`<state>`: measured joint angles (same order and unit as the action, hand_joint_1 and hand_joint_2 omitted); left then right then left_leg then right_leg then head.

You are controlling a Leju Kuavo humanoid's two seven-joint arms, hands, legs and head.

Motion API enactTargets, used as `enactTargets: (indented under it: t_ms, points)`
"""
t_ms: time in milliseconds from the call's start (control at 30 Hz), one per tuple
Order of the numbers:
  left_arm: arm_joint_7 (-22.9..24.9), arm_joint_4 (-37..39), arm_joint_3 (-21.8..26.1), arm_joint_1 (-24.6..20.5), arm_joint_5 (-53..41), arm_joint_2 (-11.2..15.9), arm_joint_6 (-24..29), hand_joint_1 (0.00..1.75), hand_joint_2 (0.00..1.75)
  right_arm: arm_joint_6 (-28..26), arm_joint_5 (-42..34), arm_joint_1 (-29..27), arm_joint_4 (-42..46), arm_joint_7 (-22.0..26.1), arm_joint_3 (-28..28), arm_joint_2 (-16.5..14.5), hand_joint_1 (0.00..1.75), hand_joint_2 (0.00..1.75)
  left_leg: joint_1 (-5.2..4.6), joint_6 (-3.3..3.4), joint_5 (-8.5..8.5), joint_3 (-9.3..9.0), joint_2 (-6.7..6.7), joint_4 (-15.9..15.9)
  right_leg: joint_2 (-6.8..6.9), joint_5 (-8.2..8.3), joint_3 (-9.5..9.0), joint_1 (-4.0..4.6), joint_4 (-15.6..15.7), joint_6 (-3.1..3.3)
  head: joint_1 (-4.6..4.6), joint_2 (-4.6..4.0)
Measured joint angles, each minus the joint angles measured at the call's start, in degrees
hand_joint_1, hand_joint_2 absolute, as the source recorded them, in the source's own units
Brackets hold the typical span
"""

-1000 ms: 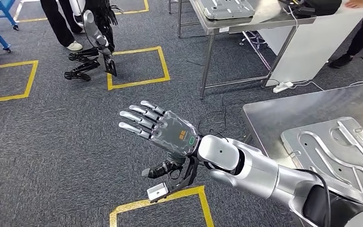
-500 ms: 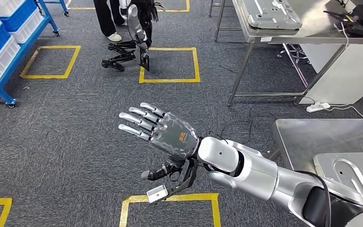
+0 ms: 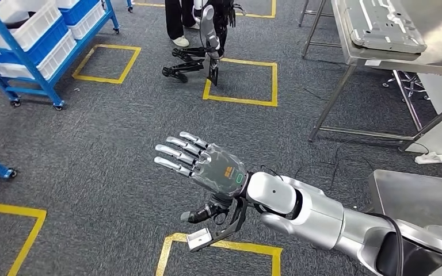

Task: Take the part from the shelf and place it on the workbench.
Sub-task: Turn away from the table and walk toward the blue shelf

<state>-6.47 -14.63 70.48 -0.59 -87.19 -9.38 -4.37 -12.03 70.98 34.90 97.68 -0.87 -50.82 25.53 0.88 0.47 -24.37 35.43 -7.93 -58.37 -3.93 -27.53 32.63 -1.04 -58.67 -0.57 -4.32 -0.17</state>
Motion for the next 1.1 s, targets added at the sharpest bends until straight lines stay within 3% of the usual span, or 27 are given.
enactTargets:
  t_ms: [33, 67, 133, 167, 233, 267, 300, 367, 433, 500, 533, 600, 667, 700, 733, 767, 833, 867, 900, 967, 1033, 1100]
  points:
    - [0.00, 0.02, 0.01, 0.11, 0.00, 0.03, 0.00, 0.00, 0.00, -0.01, 0.01, 0.01, 0.01, 0.01, 0.00, -0.01, 0.00, 0.00, -0.07, -0.32, -0.21, 0.21, 0.47, -0.25, 0.77, 0.18, -0.28, -0.09, 0.40, 0.37, 0.01, 0.00]
    - [0.00, 0.03, 0.01, 0.14, 0.00, 0.06, 0.00, 0.00, 0.00, -0.03, 0.01, 0.02, 0.01, 0.01, 0.00, 0.01, 0.00, 0.00, -0.19, -0.58, -0.96, 0.76, 1.75, -1.37, 1.64, 0.38, -0.58, -0.17, 0.84, 0.76, 0.05, 0.00]
    - [0.00, 0.05, 0.01, 0.08, 0.00, 0.14, 0.00, 0.00, 0.00, -0.05, 0.00, -0.05, 0.01, 0.01, 0.00, 0.06, 0.00, 0.00, -0.35, -0.88, -4.10, 3.38, 5.49, -6.95, 3.48, 0.54, -0.89, 0.00, 1.30, 1.29, 0.11, 0.00]
    - [0.00, 0.05, 0.01, 0.03, 0.00, 0.17, 0.00, 0.00, 0.00, -0.05, 0.00, -0.12, -0.01, 0.00, 0.00, 0.08, 0.00, 0.00, -0.29, -1.02, -5.88, 5.25, 6.61, -10.80, 4.38, 0.49, -0.90, 0.17, 1.30, 1.43, 0.13, 0.00]
    - [0.00, 0.05, 0.01, 0.03, 0.00, 0.23, -0.01, 0.00, 0.00, -0.05, 0.01, -0.32, -0.04, 0.01, 0.00, 0.09, 0.00, 0.00, -0.20, -1.27, -7.17, 7.57, 7.40, -15.56, 6.19, 0.33, -0.91, 0.36, 1.26, 1.53, 0.13, 0.00]
    - [0.00, 0.05, 0.01, 0.07, 0.00, 0.24, -0.01, 0.00, 0.00, -0.05, 0.01, -0.37, -0.05, 0.02, 0.00, 0.09, 0.00, 0.00, -0.19, -1.32, -6.27, 7.14, 7.61, -14.86, 7.01, 0.24, -0.96, 0.38, 1.22, 1.50, 0.14, 0.00]
    - [0.00, 0.05, 0.01, 0.13, 0.00, 0.26, -0.01, 0.00, 0.00, -0.05, 0.01, -0.40, -0.07, 0.02, 0.00, 0.09, 0.00, 0.00, -0.19, -1.30, -4.54, 5.53, 8.01, -11.94, 7.75, 0.11, -1.06, 0.38, 1.17, 1.41, 0.14, 0.00]
    - [0.00, 0.05, 0.01, 0.15, 0.00, 0.36, -0.01, 0.00, 0.00, -0.07, 0.01, -0.38, -0.07, 0.02, 0.00, 0.11, 0.00, 0.00, -0.41, -0.89, -1.44, 1.11, 10.30, -3.89, 9.02, -0.30, -1.33, 0.58, 0.95, 1.02, 0.13, 0.00]
    - [-0.01, 0.05, 0.01, 0.10, 0.00, 0.45, -0.01, 0.00, 0.00, -0.09, 0.02, -0.36, -0.07, 0.02, 0.00, 0.16, 0.00, 0.00, -0.79, -0.19, -0.62, -0.92, 11.72, 0.00, 10.03, -0.62, -1.55, 0.90, 0.81, 0.50, 0.07, 0.00]
    - [-0.01, 0.05, 0.01, 0.12, -0.01, 0.48, -0.01, 0.00, 0.00, -0.10, 0.02, -0.32, -0.06, 0.02, 0.00, 0.16, 0.00, 0.00, -0.97, 0.51, -0.55, -0.92, 10.66, 0.24, 11.04, -0.76, -1.75, 1.01, 0.91, -0.07, 0.03, 0.00]
    - [-0.01, 0.05, 0.01, 0.14, -0.01, 0.48, -0.01, 0.00, 0.00, -0.11, 0.02, -0.28, -0.06, 0.02, 0.01, 0.14, 0.00, 0.00, -0.89, 0.83, -0.39, -1.05, 10.06, 0.51, 10.91, -1.04, -1.86, 0.88, 0.72, -0.39, 0.02, 0.00]
    - [-0.01, 0.07, 0.01, 0.07, -0.02, 0.48, -0.01, 0.00, 0.00, -0.18, 0.02, -0.23, -0.06, 0.01, 0.03, 0.15, 0.00, 0.00, -0.57, 1.52, 0.02, -1.39, 8.91, 1.11, 8.33, -3.08, -0.80, 0.57, -2.12, -0.92, 0.01, 0.00]
    - [0.00, 0.07, 0.01, -0.05, -0.01, 0.49, -0.01, 0.00, 0.00, -0.23, 0.02, -0.48, -0.14, 0.02, 0.04, 0.31, 0.00, 0.00, -0.47, 1.89, 0.22, -1.30, 7.69, 1.26, 5.04, -6.68, 2.73, 0.35, -9.38, -1.18, 0.00, 0.00]
    - [0.00, 0.07, 0.01, -0.09, -0.01, 0.51, -0.01, 0.00, 0.00, -0.23, 0.02, -0.68, -0.18, 0.02, 0.04, 0.39, 0.00, 0.00, -0.50, 1.94, 0.26, -1.23, 6.96, 1.23, 4.38, -7.99, 4.71, 0.31, -13.08, -1.26, 0.01, 0.00]
    - [0.00, 0.07, 0.01, -0.08, 0.00, 0.53, -0.01, 0.00, 0.00, -0.23, 0.02, -0.85, -0.22, 0.02, 0.04, 0.45, 0.00, 0.00, -0.52, 1.96, 0.26, -1.19, 6.17, 1.18, 4.13, -8.30, 6.06, 0.29, -15.31, -1.30, 0.02, 0.00]
    - [0.00, 0.07, 0.01, -0.07, 0.00, 0.54, -0.01, 0.00, 0.00, -0.23, 0.02, -0.95, -0.24, 0.02, 0.04, 0.47, 0.00, 0.00, -0.54, 1.95, 0.26, -1.18, 5.38, 1.09, 4.03, -7.46, 6.44, 0.29, -15.48, -1.27, 0.02, 0.00]
    - [0.00, 0.07, 0.01, -0.07, 0.00, 0.54, -0.01, 0.00, 0.00, -0.23, 0.02, -0.95, -0.24, 0.02, 0.04, 0.49, 0.00, 0.00, -0.51, 1.84, 0.18, -1.22, 3.77, 0.79, 3.00, -3.03, 4.10, 0.22, -9.39, -1.01, 0.02, 0.00]
    - [0.00, 0.09, 0.01, -0.10, 0.00, 0.54, -0.01, 0.00, 0.00, -0.22, 0.02, -0.93, -0.25, 0.02, 0.04, 0.51, 0.00, 0.00, -0.56, 1.67, 0.11, -1.11, 3.03, 0.57, 1.60, -1.21, 2.48, 0.15, -5.54, -0.78, 0.03, 0.00]
    - [0.00, 0.11, 0.01, -0.15, 0.00, 0.53, 0.00, 0.00, 0.00, -0.19, 0.02, -0.92, -0.25, 0.01, 0.04, 0.55, 0.00, 0.00, -0.54, 1.44, 0.07, -0.90, 2.28, 0.32, 0.33, -0.02, 1.18, 0.09, -2.40, -0.57, 0.02, 0.00]
    - [0.00, 0.17, 0.02, -0.14, 0.00, 0.53, -0.02, 0.00, 0.00, -0.09, 0.02, -0.94, -0.25, 0.00, 0.04, 0.66, 0.00, 0.00, -0.35, 0.78, 0.20, -0.32, 1.00, 0.13, -0.81, 0.10, 0.34, 0.20, -0.19, -0.21, 0.03, 0.00]
    - [0.00, 0.23, 0.04, 0.06, -0.01, 0.57, -0.05, 0.00, 0.00, 0.01, 0.01, -0.87, -0.24, 0.00, 0.04, 0.66, 0.00, 0.00, -0.14, 0.06, 0.35, 0.03, 0.14, 0.16, 0.51, 0.27, 0.08, 0.18, 0.25, 0.29, 0.03, 0.00]
    - [0.02, 0.35, 0.05, 0.19, -0.02, 0.60, -0.08, 0.00, 0.00, 0.06, 0.00, -0.77, -0.22, 0.01, 0.04, 0.58, 0.00, 0.00, -0.34, -0.48, -1.06, 1.01, 2.29, -1.91, 2.05, 0.53, -0.38, -0.08, 0.82, 0.99, 0.07, 0.00]
